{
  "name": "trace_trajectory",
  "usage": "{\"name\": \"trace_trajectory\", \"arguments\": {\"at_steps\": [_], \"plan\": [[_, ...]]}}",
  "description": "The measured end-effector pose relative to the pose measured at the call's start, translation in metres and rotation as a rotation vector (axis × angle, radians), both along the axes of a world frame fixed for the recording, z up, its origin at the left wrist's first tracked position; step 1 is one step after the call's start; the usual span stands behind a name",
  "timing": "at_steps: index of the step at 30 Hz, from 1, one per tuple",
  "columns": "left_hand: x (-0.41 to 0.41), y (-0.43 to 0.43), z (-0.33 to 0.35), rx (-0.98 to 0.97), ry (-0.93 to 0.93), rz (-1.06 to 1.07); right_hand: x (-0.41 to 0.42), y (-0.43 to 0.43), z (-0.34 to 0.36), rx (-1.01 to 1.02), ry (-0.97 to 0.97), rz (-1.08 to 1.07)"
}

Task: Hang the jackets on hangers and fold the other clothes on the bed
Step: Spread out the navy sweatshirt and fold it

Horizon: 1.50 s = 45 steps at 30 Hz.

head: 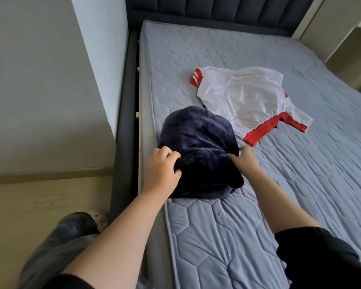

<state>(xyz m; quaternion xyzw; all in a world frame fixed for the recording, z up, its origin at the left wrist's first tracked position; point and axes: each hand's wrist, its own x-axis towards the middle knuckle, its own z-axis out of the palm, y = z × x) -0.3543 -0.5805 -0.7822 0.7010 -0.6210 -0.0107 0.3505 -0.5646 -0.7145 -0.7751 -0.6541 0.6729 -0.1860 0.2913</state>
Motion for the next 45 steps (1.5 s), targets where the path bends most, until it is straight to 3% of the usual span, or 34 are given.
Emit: {"name": "trace_trajectory", "arguments": {"at_steps": [2,4,7,11,14,17,19,20,22,24,25,28,31,34,36,41,45], "plan": [[0.001,0.0,-0.001,-0.016,-0.009,0.002,0.016,0.018,0.021,-0.466,-0.051,0.056],[0.001,-0.001,-0.001,-0.022,-0.01,-0.005,0.037,0.044,0.036,-0.722,-0.129,0.358],[0.003,0.001,-0.003,-0.008,0.002,0.001,0.054,0.069,0.026,-0.797,0.186,0.717],[0.011,0.002,-0.005,0.059,0.051,0.047,0.039,0.066,0.013,-0.893,0.249,0.65],[0.009,0.001,-0.007,0.093,0.015,0.033,0.035,0.069,0.005,-0.759,0.301,0.615],[0.007,0.001,-0.014,0.167,-0.004,0.024,0.034,0.06,0.013,-0.252,0.36,0.744],[0.01,0.0,-0.017,0.184,0.015,0.03,0.037,0.049,0.032,-0.033,0.188,0.765],[0.012,0.0,-0.017,0.181,0.023,0.023,0.043,0.044,0.044,-0.04,0.042,0.705],[0.014,0.001,-0.016,0.205,0.018,-0.033,0.06,0.029,0.059,-0.301,-0.124,0.558],[0.015,0.0,-0.011,0.315,0.002,-0.113,0.082,0.014,0.059,-0.525,0.017,0.581],[0.017,-0.001,-0.008,0.405,-0.005,-0.144,0.092,0.006,0.052,-0.531,0.163,0.615],[0.027,-0.008,0.004,0.61,0.099,-0.177,0.105,-0.013,0.015,-0.272,0.46,0.52],[0.028,-0.009,0.006,0.492,0.321,-0.052,0.106,-0.022,-0.013,-0.185,0.426,0.423],[0.023,-0.02,0.008,0.153,0.358,0.094,0.108,-0.025,-0.019,-0.224,0.43,0.445],[0.022,-0.038,0.01,0.041,0.309,0.072,0.108,-0.024,-0.021,-0.249,0.439,0.449],[0.005,-0.055,-0.02,0.336,-0.045,-0.043,0.115,-0.015,-0.025,-0.306,0.41,0.48],[0.006,-0.05,-0.044,0.392,-0.081,0.004,0.101,-0.018,-0.03,-0.364,0.197,0.442]]}}
